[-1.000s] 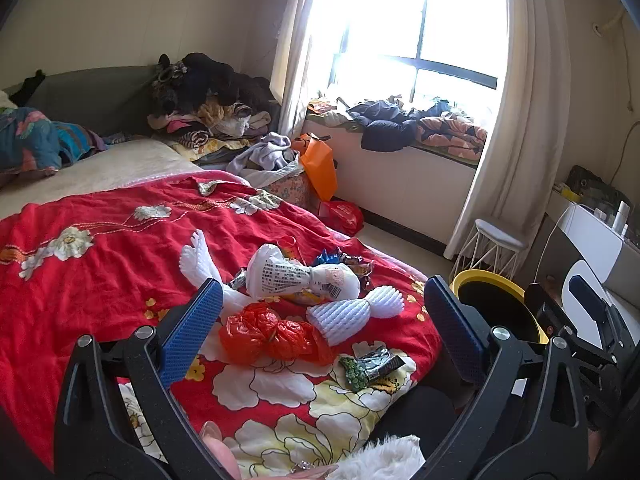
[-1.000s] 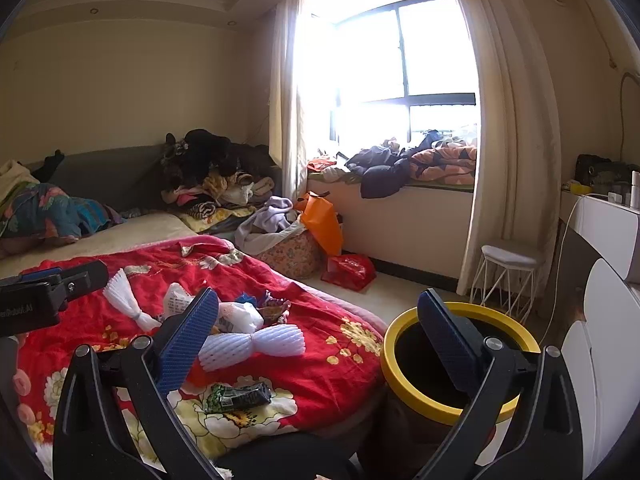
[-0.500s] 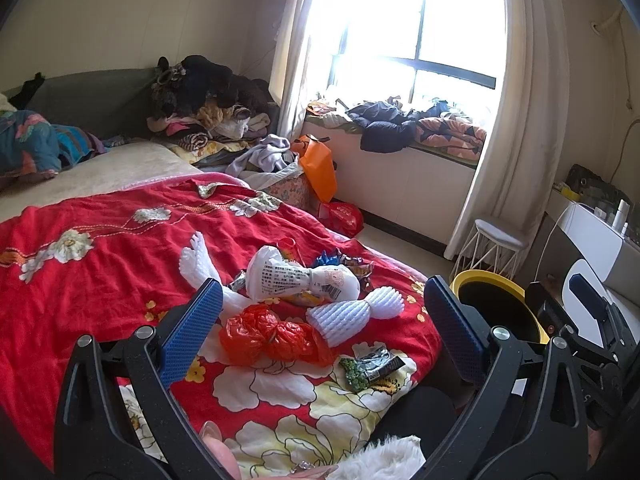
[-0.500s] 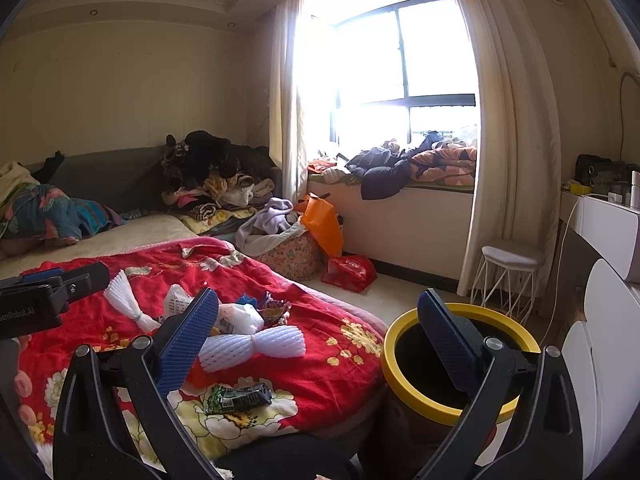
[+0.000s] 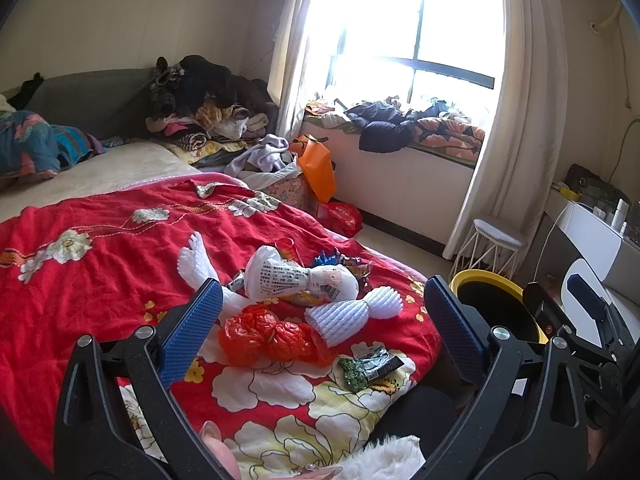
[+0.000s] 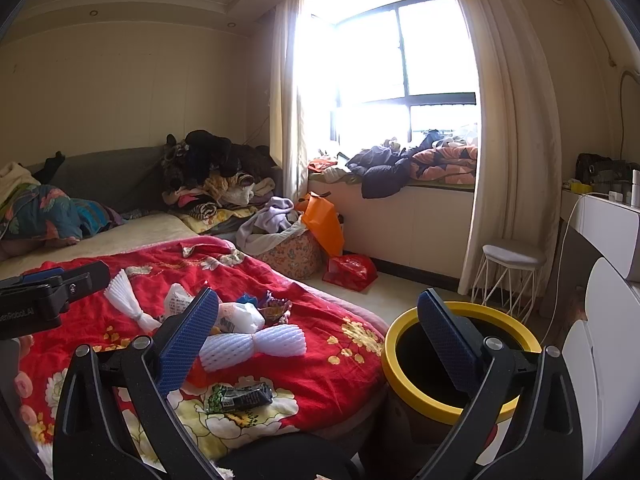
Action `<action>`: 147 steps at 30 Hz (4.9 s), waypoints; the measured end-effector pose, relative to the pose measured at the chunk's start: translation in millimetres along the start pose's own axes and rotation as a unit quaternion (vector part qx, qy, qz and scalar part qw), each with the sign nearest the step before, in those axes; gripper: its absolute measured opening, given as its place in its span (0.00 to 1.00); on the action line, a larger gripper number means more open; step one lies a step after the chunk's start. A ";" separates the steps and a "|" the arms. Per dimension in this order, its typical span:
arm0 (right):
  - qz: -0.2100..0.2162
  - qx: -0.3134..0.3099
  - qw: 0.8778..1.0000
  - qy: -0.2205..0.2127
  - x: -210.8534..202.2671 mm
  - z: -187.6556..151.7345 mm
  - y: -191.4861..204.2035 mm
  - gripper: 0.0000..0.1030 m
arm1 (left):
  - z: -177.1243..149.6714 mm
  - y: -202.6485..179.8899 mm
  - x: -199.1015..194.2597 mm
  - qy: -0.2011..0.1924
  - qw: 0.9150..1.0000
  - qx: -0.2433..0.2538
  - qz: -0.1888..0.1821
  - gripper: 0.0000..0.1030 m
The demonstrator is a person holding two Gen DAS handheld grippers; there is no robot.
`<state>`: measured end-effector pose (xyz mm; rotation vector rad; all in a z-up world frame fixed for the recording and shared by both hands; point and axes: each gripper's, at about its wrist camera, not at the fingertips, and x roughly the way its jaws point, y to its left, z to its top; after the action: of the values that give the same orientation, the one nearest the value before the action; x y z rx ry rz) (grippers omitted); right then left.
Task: Collect trash
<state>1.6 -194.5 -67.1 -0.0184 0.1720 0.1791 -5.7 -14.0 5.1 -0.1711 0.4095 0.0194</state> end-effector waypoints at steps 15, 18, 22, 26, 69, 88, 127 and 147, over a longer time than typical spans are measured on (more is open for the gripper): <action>-0.002 0.002 1.000 0.002 2.7 -4.4 2.7 0.94 | -2.8 -0.6 -0.6 0.001 1.000 0.000 -0.001 0.90; -0.003 0.003 1.000 0.002 3.3 -5.8 3.6 0.94 | -3.5 -1.3 -0.3 0.000 1.000 0.001 -0.003 0.90; -0.005 0.005 1.000 0.004 2.7 -7.3 3.5 0.94 | -10.3 -4.4 3.0 0.006 1.000 0.005 -0.008 0.90; -0.009 0.008 1.000 0.007 3.5 -8.7 1.0 0.94 | -13.8 -4.8 8.8 0.014 1.000 0.009 -0.018 0.90; 0.032 0.078 0.961 0.263 208.0 -39.9 14.9 0.93 | 3.8 134.5 100.2 0.061 0.992 -0.098 0.050 0.90; 0.117 0.131 0.939 0.296 206.1 -46.6 18.9 0.12 | -6.3 146.7 139.0 0.124 0.984 -0.130 0.002 0.27; -0.001 0.165 0.972 0.169 132.6 -13.6 -97.8 0.01 | 35.9 20.9 101.8 0.078 0.985 -0.031 -0.150 0.15; -0.016 0.194 0.949 0.248 145.7 -78.7 -135.1 0.25 | 12.7 -44.7 136.0 0.122 0.973 0.007 -0.197 0.15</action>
<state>153.6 -304.5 -169.3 0.3287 0.7075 0.1025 126.4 -58.1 -30.4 -0.2396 0.6143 -0.3983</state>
